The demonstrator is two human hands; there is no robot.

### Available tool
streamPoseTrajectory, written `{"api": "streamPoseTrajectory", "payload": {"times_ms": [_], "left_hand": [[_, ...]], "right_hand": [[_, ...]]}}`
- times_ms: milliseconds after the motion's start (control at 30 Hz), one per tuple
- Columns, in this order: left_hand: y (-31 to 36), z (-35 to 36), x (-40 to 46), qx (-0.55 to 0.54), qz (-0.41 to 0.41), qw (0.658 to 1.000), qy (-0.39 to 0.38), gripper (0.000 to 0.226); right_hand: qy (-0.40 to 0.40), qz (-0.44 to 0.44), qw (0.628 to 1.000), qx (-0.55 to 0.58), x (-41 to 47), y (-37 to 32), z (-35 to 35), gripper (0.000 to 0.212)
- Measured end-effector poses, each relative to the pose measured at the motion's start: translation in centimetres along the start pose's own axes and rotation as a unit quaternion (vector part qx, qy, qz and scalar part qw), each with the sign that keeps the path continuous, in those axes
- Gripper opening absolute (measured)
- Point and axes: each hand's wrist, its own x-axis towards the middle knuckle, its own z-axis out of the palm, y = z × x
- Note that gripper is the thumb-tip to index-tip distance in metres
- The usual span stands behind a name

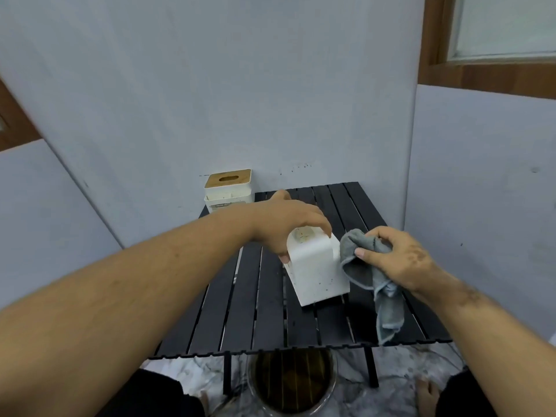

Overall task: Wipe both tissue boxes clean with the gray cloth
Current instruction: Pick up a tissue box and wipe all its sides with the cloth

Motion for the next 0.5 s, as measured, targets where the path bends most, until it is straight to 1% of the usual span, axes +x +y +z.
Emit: {"api": "streamPoseTrajectory", "payload": {"times_ms": [133, 267, 333, 400, 500], "left_hand": [[-0.9, 0.1, -0.8, -0.067, -0.042, 0.996, 0.033, 0.086], [-2.1, 0.7, -2.2, -0.156, -0.095, 0.98, 0.084, 0.085], [-2.9, 1.4, -3.1, -0.199, -0.122, 0.966, 0.111, 0.083], [-3.7, 2.1, -4.2, -0.257, -0.153, 0.944, 0.141, 0.079], [-4.1, 3.4, -5.4, -0.322, -0.182, 0.913, 0.174, 0.077]], "right_hand": [[0.033, -0.014, 0.999, -0.04, 0.1, -0.2, 0.6, 0.026], [0.071, -0.039, 0.996, -0.027, 0.2, -1.2, 1.6, 0.038], [0.084, -0.048, 0.995, -0.03, 0.3, -1.6, 2.2, 0.046], [0.081, -0.055, 0.995, -0.034, 0.5, -2.1, 2.8, 0.053], [0.083, -0.071, 0.994, -0.02, 1.0, -2.8, 3.6, 0.052]]}}
